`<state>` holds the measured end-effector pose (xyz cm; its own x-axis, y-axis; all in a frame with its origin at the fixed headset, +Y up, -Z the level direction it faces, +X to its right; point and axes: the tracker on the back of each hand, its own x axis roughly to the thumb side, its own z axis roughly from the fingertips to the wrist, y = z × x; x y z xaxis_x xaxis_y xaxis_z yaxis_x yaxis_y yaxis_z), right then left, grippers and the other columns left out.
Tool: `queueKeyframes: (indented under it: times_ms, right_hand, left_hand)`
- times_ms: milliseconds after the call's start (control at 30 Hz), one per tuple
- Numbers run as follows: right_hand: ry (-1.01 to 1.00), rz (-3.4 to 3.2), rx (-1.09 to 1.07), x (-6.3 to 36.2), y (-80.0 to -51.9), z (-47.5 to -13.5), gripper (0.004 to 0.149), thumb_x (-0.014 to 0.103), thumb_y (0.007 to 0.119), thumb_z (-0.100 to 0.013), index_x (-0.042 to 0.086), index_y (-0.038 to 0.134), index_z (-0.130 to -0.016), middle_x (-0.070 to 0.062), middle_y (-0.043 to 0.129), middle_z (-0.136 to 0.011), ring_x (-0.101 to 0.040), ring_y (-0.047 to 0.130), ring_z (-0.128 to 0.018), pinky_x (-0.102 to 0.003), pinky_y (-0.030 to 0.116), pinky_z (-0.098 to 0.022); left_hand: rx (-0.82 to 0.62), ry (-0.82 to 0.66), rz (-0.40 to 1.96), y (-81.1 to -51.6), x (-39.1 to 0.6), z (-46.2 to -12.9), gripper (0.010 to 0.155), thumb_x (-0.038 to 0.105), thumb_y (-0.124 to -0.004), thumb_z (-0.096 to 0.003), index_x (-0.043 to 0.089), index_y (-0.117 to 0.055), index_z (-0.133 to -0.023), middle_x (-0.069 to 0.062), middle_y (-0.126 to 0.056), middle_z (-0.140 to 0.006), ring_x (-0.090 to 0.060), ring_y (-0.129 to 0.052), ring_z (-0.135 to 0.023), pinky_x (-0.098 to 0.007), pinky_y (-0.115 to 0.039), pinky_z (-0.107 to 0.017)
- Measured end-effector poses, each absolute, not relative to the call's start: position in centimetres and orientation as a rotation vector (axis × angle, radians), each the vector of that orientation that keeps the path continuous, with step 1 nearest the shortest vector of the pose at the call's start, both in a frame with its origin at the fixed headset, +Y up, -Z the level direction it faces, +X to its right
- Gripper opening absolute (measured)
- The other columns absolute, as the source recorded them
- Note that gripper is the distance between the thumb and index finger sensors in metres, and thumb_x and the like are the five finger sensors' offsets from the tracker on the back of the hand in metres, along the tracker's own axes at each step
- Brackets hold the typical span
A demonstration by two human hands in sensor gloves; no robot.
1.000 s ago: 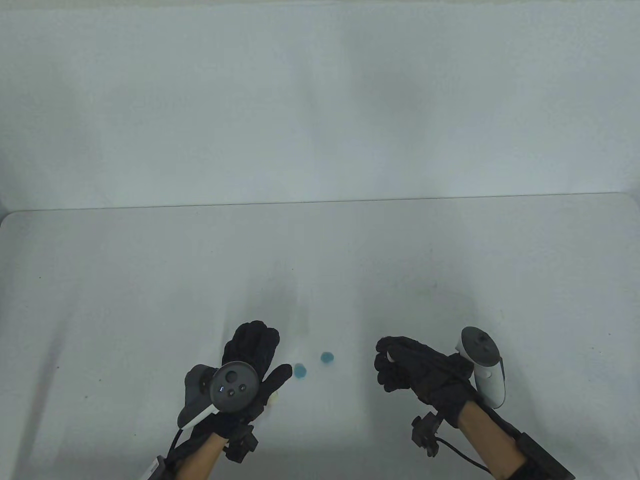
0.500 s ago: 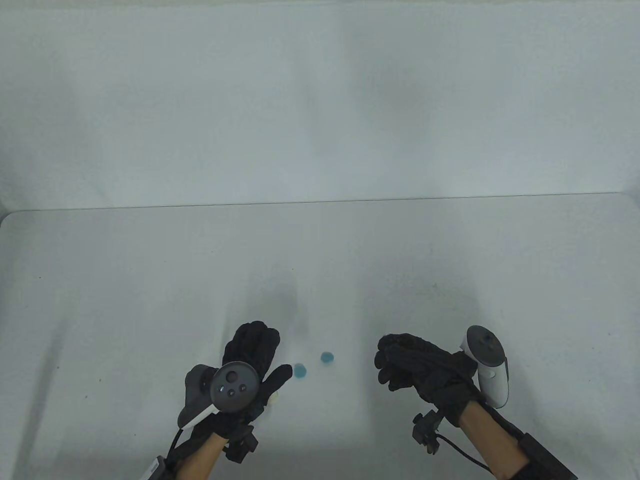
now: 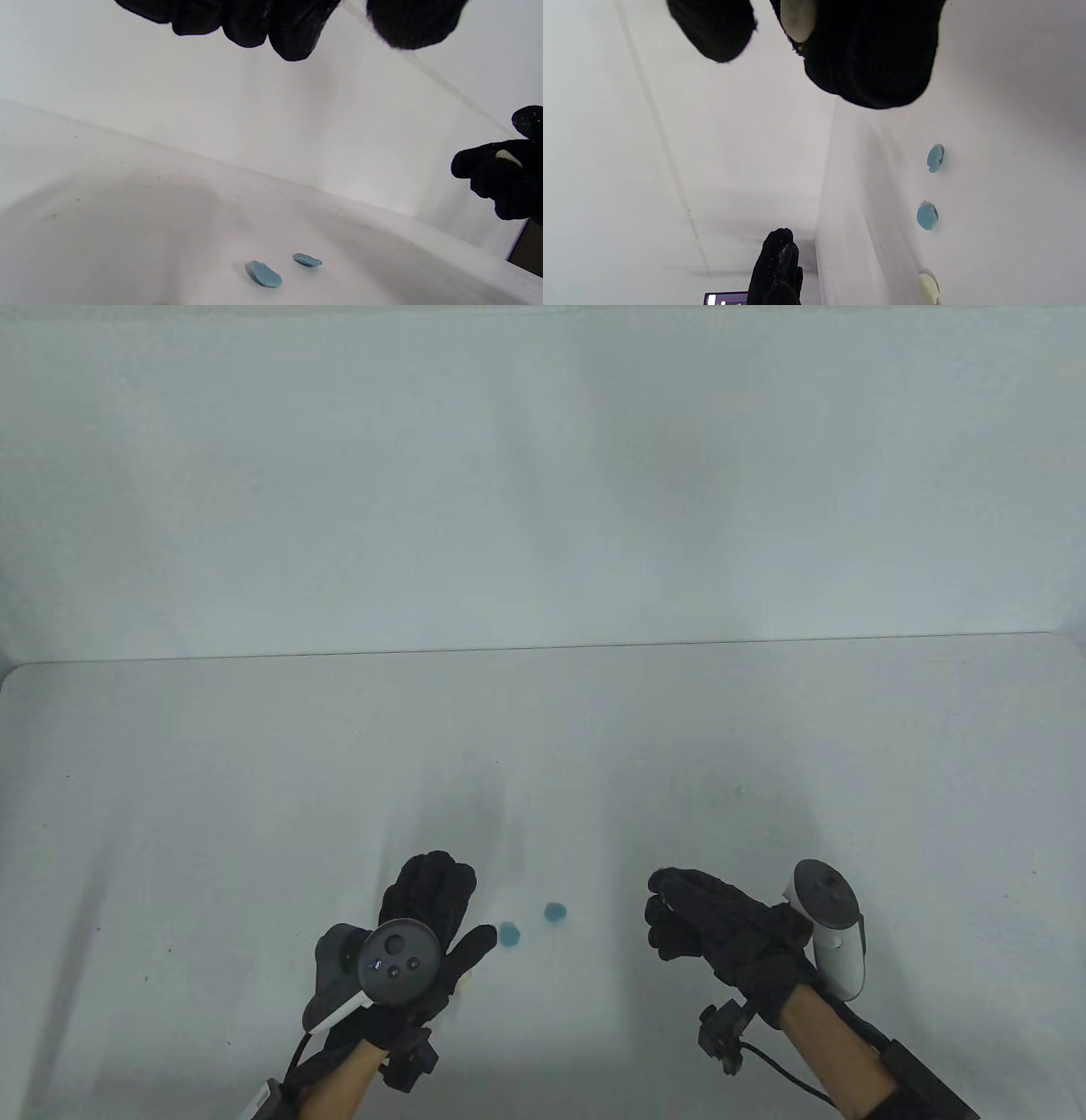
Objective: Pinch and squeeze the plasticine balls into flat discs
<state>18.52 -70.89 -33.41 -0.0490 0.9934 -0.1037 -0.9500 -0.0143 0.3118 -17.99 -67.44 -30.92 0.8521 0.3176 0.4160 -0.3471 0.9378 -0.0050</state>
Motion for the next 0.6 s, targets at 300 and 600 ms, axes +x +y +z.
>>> queueKeyframes:
  times_ms: [300, 600]
  right_hand:
    - [0.309, 1.551, 0.15, 18.75, -70.67, -33.37, 0.048, 0.038, 0.078, -0.056, 0.008, 0.076, -0.092, -0.011, 0.092, -0.079, -0.024, 0.101, -0.058, -0.024, 0.096, -0.041]
    - [0.27, 1.641, 0.157, 18.53, -70.15, -33.19, 0.04, 0.039, 0.081, -0.053, 0.009, 0.085, -0.079, -0.006, 0.1, -0.061, -0.016, 0.106, -0.041, -0.019, 0.098, -0.025]
  left_hand:
    - [0.074, -0.425, 0.354, -67.47, -18.01, -30.94, 0.075, 0.05, -0.064, -0.0548, 0.005, -0.051, -0.114, -0.027, -0.041, -0.117, -0.056, -0.042, -0.106, -0.062, -0.044, -0.073]
    - [0.08, -0.426, 0.348, -67.45, -18.02, -30.88, 0.075, 0.05, -0.064, -0.0547, 0.005, -0.051, -0.114, -0.027, -0.042, -0.117, -0.056, -0.042, -0.106, -0.062, -0.045, -0.073]
